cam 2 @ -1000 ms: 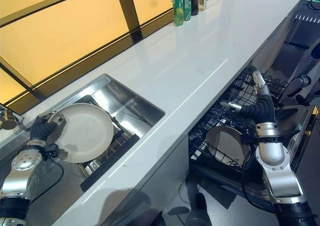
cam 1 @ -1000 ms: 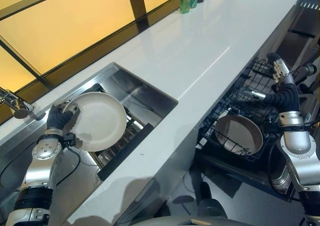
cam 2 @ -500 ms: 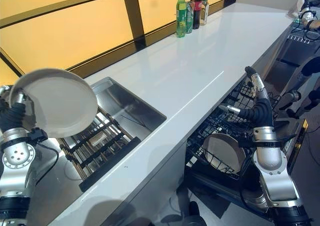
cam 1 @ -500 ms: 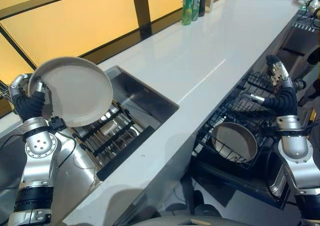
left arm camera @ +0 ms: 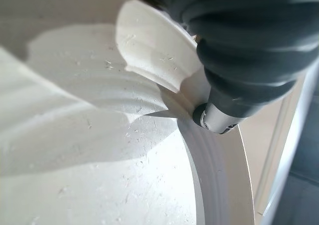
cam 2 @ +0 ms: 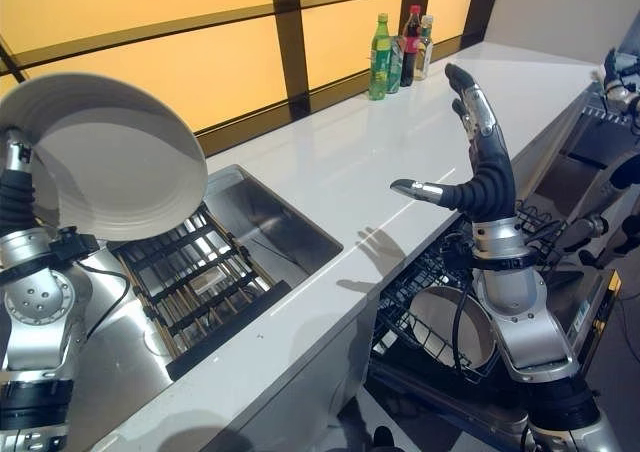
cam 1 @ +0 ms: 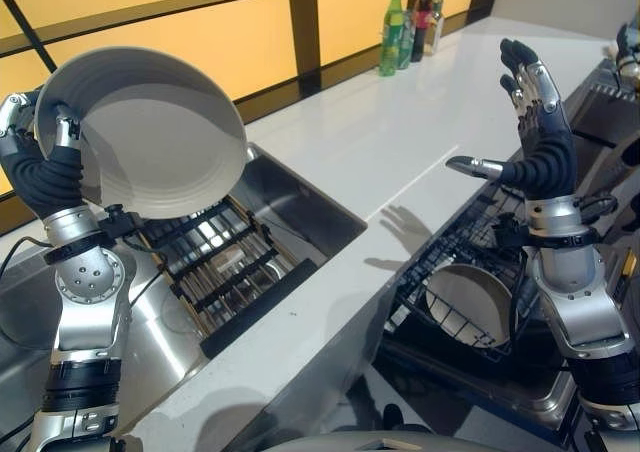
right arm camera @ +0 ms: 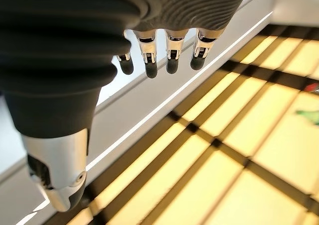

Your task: Pick up plates and place into dishwasher.

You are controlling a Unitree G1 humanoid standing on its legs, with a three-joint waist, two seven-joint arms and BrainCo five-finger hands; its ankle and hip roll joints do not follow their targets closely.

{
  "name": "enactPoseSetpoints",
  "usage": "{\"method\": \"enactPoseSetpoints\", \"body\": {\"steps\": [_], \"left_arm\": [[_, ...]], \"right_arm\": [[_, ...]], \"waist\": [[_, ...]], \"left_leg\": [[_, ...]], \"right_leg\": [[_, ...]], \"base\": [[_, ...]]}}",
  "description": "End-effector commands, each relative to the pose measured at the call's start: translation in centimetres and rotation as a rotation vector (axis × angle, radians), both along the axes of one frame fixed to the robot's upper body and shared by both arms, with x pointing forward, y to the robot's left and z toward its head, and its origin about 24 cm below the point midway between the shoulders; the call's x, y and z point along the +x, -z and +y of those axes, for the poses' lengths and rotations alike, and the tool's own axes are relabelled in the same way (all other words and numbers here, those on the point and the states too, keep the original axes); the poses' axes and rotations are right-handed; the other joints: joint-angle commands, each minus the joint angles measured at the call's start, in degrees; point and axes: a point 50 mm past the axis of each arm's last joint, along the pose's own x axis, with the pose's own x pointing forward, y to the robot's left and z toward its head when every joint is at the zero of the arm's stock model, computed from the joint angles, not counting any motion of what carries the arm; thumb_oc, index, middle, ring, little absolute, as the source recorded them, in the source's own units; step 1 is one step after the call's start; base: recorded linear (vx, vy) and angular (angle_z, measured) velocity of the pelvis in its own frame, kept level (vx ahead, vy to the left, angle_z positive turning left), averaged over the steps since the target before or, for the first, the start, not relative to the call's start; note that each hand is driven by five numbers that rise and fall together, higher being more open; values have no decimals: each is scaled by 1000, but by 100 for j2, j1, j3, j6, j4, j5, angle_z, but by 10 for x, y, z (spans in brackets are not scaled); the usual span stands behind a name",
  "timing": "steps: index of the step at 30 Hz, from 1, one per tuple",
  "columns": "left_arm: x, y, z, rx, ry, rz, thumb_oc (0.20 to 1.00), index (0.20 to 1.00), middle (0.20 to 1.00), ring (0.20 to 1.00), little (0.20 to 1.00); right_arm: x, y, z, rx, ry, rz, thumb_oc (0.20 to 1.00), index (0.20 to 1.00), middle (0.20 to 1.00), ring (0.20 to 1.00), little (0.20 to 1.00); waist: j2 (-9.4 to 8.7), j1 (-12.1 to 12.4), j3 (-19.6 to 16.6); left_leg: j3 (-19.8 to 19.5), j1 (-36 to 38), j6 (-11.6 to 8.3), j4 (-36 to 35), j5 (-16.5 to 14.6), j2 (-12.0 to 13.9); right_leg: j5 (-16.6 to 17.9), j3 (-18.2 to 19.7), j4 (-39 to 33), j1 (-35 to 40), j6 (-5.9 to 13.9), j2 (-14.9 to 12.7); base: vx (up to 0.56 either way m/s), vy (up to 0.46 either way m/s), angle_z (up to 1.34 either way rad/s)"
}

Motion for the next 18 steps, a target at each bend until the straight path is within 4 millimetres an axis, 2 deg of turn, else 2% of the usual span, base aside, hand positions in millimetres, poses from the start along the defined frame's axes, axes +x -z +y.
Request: {"method": "enactPoseSetpoints", "body": {"steps": [1, 5, 11, 18], "left_arm": [[8, -28, -21, 59, 96, -100, 200, 200, 200, 200, 200], [12, -29, -29, 59, 129, -100, 200, 200, 200, 200, 200], [20, -28, -45, 41, 211, -90, 200, 200, 200, 200, 200], [28, -23, -71, -19, 341, -80, 200, 200, 200, 200, 200]], "right_arm": [[-9, -34, 17, 53, -91, -180, 1000, 1000, 1000, 1000, 1000], [-7, -40, 25, 81, -143, -176, 1000, 1000, 1000, 1000, 1000], [1, -37, 51, 54, -331, -49, 1000, 1000, 1000, 1000, 1000], [7, -26, 94, 56, -555, 110, 1000, 1000, 1000, 1000, 1000]], "waist": [[-161, 95, -288], [-181, 131, -324], [-201, 208, -383], [-204, 309, -452]], "left_leg": [[-204, -425, 82, 408, -118, -84], [-222, -435, 90, 398, -99, -83], [-303, -467, 106, 369, -46, -85], [-402, -469, 101, 298, 15, -79]], "right_leg": [[-705, -118, 351, 399, 277, -277], [-704, -144, 347, 411, 261, -255], [-756, -233, 420, 405, 210, -211], [-754, -322, 370, 463, 174, -194]], "base": [[-44, -21, 5], [-49, -12, 2], [-64, -10, 0], [-49, -3, 6]]}}
